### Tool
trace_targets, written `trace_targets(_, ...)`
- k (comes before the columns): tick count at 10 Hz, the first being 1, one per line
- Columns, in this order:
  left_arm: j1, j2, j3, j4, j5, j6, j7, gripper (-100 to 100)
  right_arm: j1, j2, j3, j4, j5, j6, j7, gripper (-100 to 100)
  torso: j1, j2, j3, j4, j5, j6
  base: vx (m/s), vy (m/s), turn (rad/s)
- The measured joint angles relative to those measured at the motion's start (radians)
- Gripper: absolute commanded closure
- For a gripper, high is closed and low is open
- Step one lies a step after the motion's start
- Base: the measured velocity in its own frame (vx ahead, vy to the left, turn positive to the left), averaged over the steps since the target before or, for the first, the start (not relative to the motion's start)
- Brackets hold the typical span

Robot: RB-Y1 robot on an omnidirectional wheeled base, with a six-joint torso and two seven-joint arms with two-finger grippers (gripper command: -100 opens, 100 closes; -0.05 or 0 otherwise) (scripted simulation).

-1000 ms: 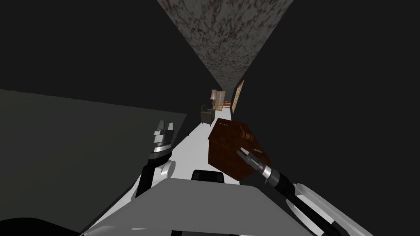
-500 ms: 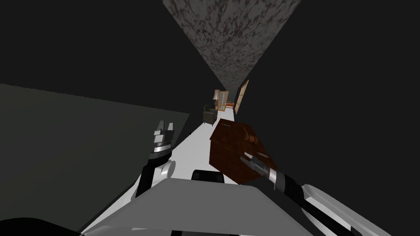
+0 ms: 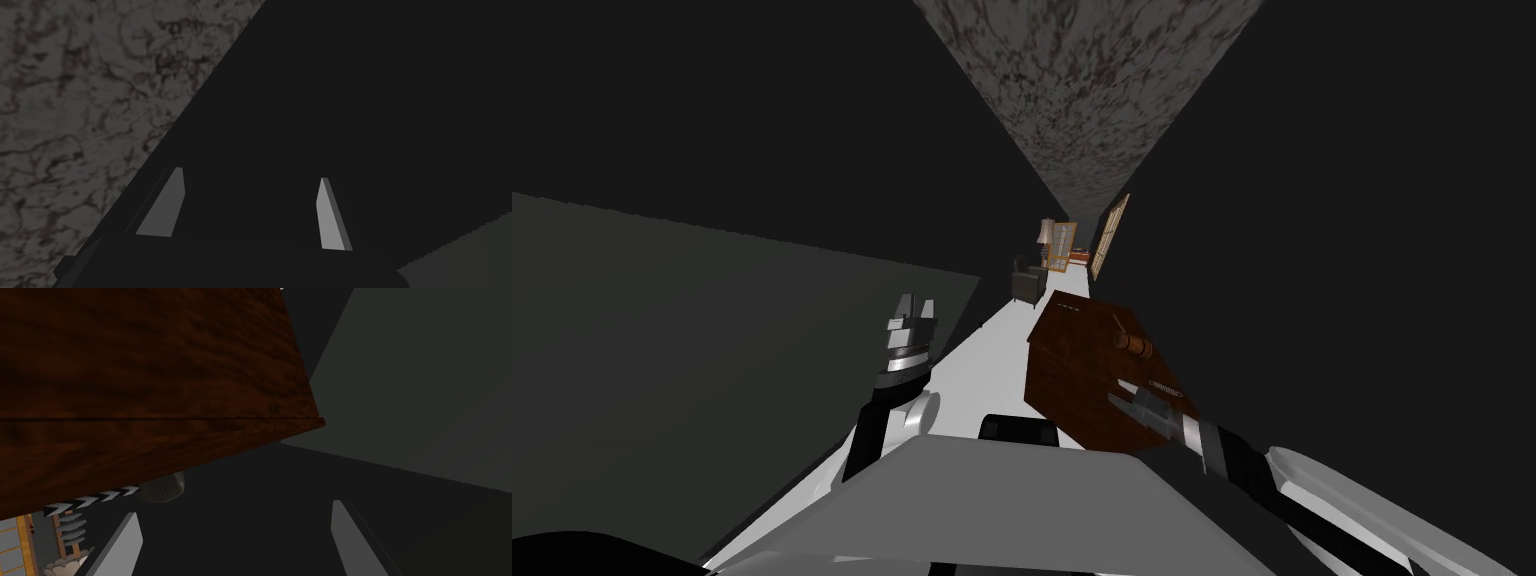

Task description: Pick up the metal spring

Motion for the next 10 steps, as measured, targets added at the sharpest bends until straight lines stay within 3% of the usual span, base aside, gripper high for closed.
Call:
trace_targets(4,0.0,0.0,0.0,0.0,0.0,0.0,0.0,0,0.017,-0.108,0.004,0.063,0.036,-0.006,0.002,-100,0.0,0.0,0.0,0.0,0.0,0.0,0.005,-0.004,0.095)
trace_targets(5,0.0,0.0,0.0,0.0,0.0,0.0,0.0,0,0.04,-0.139,-0.008,0.075,0.044,-0.01,0.004,-100,0.0,0.0,0.0,0.0,0.0,0.0,0.002,-0.005,0.075)
trace_targets(10,0.0,0.0,0.0,0.0,0.0,0.0,0.0,0,0.039,-0.274,0.015,0.149,0.086,-0.014,-0.003,-100,0.0,0.0,0.0,0.0,0.0,0.0,0.004,-0.005,0.101)
